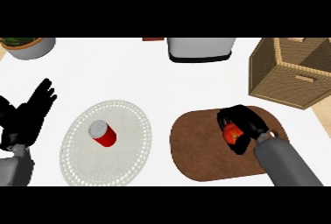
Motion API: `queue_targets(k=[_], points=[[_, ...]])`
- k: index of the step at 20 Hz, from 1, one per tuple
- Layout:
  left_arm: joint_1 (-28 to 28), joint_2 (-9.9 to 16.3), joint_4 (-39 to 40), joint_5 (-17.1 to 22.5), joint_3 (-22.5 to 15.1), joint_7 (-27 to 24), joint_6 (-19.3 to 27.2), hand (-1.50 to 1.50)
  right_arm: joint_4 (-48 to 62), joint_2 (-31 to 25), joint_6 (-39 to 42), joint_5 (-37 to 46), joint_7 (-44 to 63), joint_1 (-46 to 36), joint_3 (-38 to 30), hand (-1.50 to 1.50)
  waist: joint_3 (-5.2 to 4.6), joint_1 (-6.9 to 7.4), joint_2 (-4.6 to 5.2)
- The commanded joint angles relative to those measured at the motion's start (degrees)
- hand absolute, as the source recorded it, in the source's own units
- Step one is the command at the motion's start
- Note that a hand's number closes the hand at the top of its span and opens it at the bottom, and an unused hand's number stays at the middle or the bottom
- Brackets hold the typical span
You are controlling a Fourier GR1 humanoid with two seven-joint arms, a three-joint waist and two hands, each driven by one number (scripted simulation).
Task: Pick the tomato from the cutting board and place it in the basket
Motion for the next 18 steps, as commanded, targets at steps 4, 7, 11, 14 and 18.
queue_targets(k=[4, 7, 11, 14, 18], points=[[1.3, 0.4, 0.1, 0.7, 0.6, -0.5, -1.0, 0.00, -14.3, 16.3, -8.3, -10.4, 8.3, 8.5, -3.4, 1.50, 2.04, 0.15, 1.09], [1.9, 0.5, -0.2, 0.3, 0.2, -1.4, -1.4, 0.00, -26.2, 16.6, -15.2, -8.9, 14.2, 12.5, 1.4, 1.50, 1.95, 0.50, 1.10], [2.2, -1.5, -1.6, -0.3, -1.5, -0.6, -0.5, 0.00, -42.2, 16.8, -17.6, -3.8, 27.8, 14.4, 4.5, 1.50, 1.91, 1.05, 1.33], [2.2, 0.0, -2.1, -0.5, -1.0, -0.5, -1.2, 0.00, -53.6, 16.8, -15.0, 2.5, 39.8, 14.9, 5.1, 1.50, 1.92, 1.93, 1.71], [-1.2, -2.5, -0.4, -1.9, -2.7, -0.6, 0.4, 0.00, -65.6, 16.0, -6.7, 8.3, 55.3, 10.1, 4.3, 1.50, 1.99, 3.03, 2.53]])
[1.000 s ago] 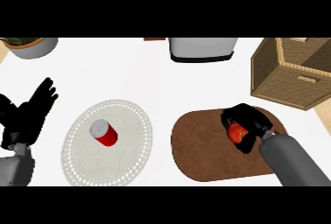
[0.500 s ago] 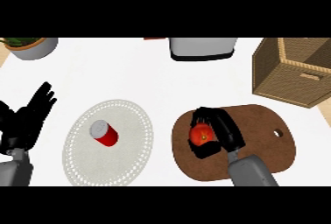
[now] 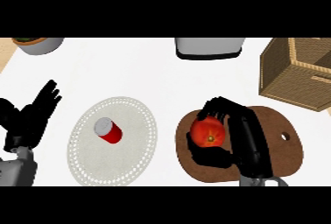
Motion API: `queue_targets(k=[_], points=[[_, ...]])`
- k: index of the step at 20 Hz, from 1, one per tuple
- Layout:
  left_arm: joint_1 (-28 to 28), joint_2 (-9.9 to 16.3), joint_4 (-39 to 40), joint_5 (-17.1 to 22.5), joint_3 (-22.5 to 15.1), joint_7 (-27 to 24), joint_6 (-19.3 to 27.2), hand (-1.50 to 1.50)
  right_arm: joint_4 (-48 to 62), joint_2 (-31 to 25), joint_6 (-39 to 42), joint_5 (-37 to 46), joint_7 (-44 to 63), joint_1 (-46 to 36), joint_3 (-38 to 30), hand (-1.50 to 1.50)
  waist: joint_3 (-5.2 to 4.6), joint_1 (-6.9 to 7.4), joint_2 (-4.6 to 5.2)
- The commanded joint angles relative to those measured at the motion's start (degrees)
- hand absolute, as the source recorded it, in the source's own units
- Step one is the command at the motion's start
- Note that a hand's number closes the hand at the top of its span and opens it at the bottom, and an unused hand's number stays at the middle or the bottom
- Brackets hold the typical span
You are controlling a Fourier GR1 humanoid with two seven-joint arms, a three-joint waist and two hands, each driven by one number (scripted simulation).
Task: Pick the tomato from the cutting board and place it in the basket
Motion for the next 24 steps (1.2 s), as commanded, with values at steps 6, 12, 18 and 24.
queue_targets(k=[6, 12, 18, 24], points=[[-0.6, 0.3, -2.9, 0.4, -0.6, 2.2, -1.8, 0.00, -16.0, -0.3, 14.5, 7.1, 26.3, -15.9, -7.9, 1.50, 0.20, 2.96, 0.94], [-3.6, -1.9, 1.2, -2.0, -1.5, -0.3, -0.4, 0.00, -6.1, -3.3, 15.7, 5.5, 26.4, -28.8, -18.3, 1.50, 0.22, 2.99, 1.20], [-4.0, -1.0, 0.4, -1.2, -0.3, 1.1, -1.4, 0.00, 4.1, -9.4, 14.8, 8.3, 24.4, -34.0, -23.8, 1.50, 0.22, 3.24, 1.18], [-6.8, -2.5, 2.8, -3.1, -0.6, 1.2, 0.7, 0.00, 10.3, -16.5, 13.0, 4.6, 17.2, -31.9, -32.2, 1.50, 0.24, 2.84, 1.23]])
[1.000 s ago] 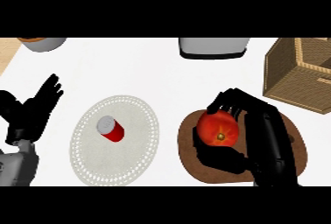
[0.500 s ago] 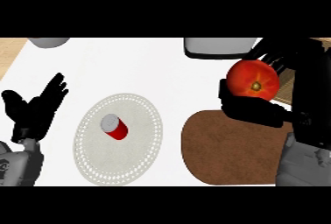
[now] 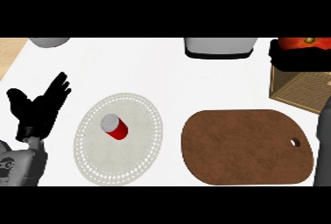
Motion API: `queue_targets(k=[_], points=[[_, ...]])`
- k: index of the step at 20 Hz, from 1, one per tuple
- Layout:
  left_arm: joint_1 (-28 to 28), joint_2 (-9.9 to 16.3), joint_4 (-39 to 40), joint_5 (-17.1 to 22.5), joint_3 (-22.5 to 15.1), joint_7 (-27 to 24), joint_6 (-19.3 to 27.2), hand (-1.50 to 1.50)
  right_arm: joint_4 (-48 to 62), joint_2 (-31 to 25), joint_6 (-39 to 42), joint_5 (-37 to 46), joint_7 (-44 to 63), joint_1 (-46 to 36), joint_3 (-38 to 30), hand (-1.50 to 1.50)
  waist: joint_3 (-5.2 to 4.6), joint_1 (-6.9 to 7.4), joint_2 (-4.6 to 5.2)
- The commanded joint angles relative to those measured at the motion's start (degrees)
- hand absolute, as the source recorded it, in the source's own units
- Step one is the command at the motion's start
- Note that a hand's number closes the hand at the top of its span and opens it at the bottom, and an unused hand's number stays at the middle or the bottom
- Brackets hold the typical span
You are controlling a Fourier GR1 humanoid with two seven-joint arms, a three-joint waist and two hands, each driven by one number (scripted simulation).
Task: Pick the tomato from the cutting board and place it in the basket
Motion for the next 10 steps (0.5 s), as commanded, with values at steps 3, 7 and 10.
queue_targets(k=[3, 7, 10], points=[[-3.1, 0.4, 5.9, 0.0, 2.3, -2.9, -0.7, 0.00, 5.1, -5.0, -1.6, -4.0, -7.0, 3.0, -6.4, 1.50, -0.01, -0.36, 0.04], [0.4, -1.7, 1.5, -0.7, 0.2, -1.8, -0.4, 0.00, 7.6, -6.7, -4.1, -5.3, -13.8, 8.8, -8.2, 1.50, 0.01, -0.26, -0.01], [-0.3, -0.7, 0.6, -1.1, 0.5, 0.2, -0.7, 0.00, 17.2, -9.0, -7.3, -8.8, -20.6, 5.3, -12.0, 1.50, 0.02, -0.01, 0.03]])
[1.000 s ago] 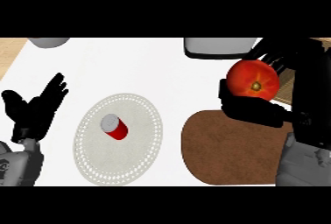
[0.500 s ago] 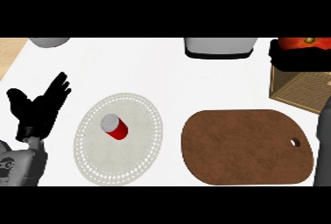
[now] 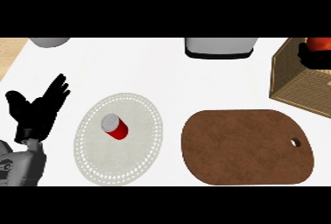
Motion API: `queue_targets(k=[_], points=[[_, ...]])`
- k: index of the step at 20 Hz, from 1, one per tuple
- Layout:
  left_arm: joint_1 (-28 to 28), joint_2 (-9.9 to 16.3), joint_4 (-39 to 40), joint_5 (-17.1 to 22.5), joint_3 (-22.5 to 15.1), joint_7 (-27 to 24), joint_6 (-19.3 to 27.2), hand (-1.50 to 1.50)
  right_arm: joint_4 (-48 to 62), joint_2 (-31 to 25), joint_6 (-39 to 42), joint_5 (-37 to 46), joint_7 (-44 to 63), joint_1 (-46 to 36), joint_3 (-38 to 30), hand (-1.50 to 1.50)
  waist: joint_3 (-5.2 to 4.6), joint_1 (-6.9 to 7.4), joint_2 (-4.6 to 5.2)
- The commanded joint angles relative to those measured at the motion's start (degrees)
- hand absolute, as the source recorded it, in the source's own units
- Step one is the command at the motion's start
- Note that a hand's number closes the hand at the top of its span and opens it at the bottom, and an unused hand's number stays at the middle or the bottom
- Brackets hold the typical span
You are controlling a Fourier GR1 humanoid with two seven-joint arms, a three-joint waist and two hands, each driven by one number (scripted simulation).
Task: Pick the tomato from the cutting board and place it in the basket
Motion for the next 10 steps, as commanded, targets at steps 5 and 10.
queue_targets(k=[5, 10], points=[[2.9, -1.2, -2.0, -1.4, -0.6, -1.5, -0.2, 0.00, 14.2, -0.9, -9.5, -3.3, -13.8, 1.9, -3.5, 1.50, -0.02, 0.19, 0.00], [-1.4, 0.6, 1.4, 0.0, 1.5, -0.9, -1.4, 0.00, 25.3, -0.9, -18.4, -1.9, -12.4, -1.8, -8.7, -1.50, 0.00, 0.64, 0.30]])
